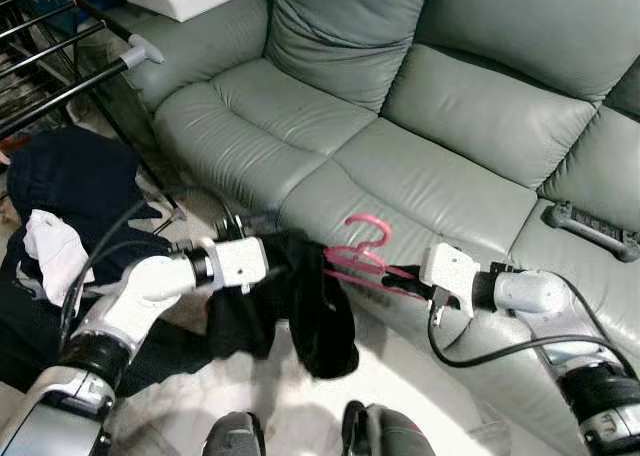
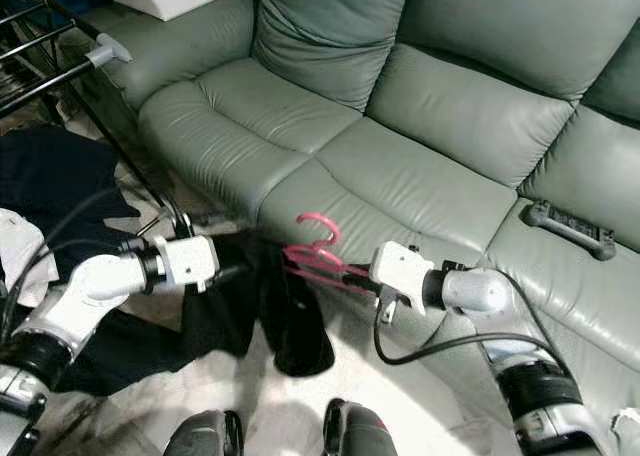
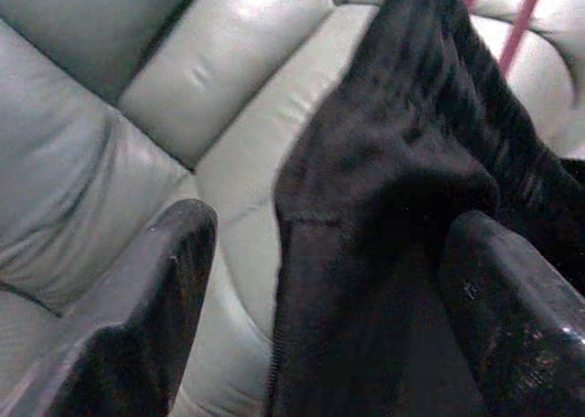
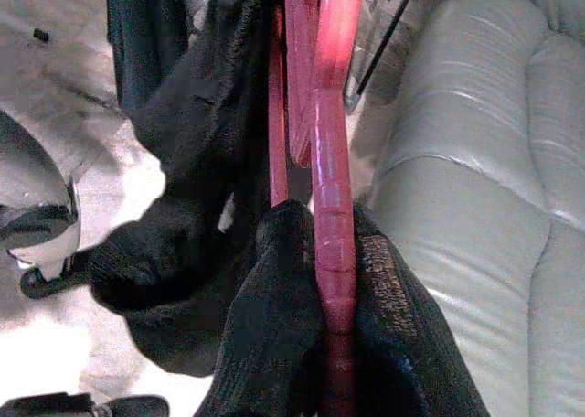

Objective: Hang hanger

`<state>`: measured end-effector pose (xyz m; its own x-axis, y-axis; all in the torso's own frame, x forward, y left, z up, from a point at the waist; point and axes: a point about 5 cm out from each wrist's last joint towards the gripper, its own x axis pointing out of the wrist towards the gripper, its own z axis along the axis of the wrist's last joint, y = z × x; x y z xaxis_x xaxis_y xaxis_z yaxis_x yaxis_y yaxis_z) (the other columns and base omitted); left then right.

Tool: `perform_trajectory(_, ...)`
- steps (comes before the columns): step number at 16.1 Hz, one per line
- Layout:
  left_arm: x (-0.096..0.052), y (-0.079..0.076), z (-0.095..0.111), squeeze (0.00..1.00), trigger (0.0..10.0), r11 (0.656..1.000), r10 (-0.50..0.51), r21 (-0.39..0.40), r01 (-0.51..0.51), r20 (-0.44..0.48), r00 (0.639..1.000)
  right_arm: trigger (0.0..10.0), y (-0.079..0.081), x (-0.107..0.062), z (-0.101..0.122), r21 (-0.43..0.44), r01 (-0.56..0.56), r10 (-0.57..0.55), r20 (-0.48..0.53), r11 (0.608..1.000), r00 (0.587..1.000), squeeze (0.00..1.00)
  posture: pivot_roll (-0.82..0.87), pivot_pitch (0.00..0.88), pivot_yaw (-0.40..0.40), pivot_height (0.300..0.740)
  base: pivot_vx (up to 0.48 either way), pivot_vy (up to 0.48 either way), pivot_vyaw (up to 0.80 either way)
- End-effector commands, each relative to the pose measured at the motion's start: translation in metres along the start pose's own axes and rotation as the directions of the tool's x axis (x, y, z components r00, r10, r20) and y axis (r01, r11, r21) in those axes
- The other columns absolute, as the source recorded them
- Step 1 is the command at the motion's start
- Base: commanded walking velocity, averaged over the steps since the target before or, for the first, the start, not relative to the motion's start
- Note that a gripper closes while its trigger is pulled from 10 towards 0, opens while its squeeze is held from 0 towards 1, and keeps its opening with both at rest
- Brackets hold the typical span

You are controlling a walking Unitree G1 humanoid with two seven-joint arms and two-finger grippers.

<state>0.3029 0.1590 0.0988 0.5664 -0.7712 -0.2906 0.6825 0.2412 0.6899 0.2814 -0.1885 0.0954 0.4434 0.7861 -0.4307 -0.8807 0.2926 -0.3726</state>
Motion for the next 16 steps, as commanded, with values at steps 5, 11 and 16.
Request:
perform_trajectory(5,0.008,0.001,0.000,0.00,0.0,0.996,-0.083,0.009,0.083,-0.010,0.996,10.0,-0.005,0.006,0.018,-0.156,-0.002,0.008,0.043,0.988,0.999,0.00,-0.09,0.118,0.001,0.740,0.000,0.000,0.00)
perform_trajectory(11,0.010,-0.003,-0.002,0.00,0.0,0.990,-0.141,-0.031,0.141,-0.005,0.990,10.0,-0.002,0.012,0.020,-0.213,0.022,-0.010,0.053,0.977,0.999,0.00,-0.08,0.122,0.006,0.740,0.000,0.000,0.00)
perform_trajectory(16,0.011,-0.009,-0.002,0.00,0.0,0.980,-0.193,-0.049,0.192,-0.005,0.981,10.0,0.000,0.016,0.019,-0.232,0.028,-0.015,0.055,0.972,0.998,0.00,-0.08,0.122,0.006,0.740,0.000,0.000,0.00)
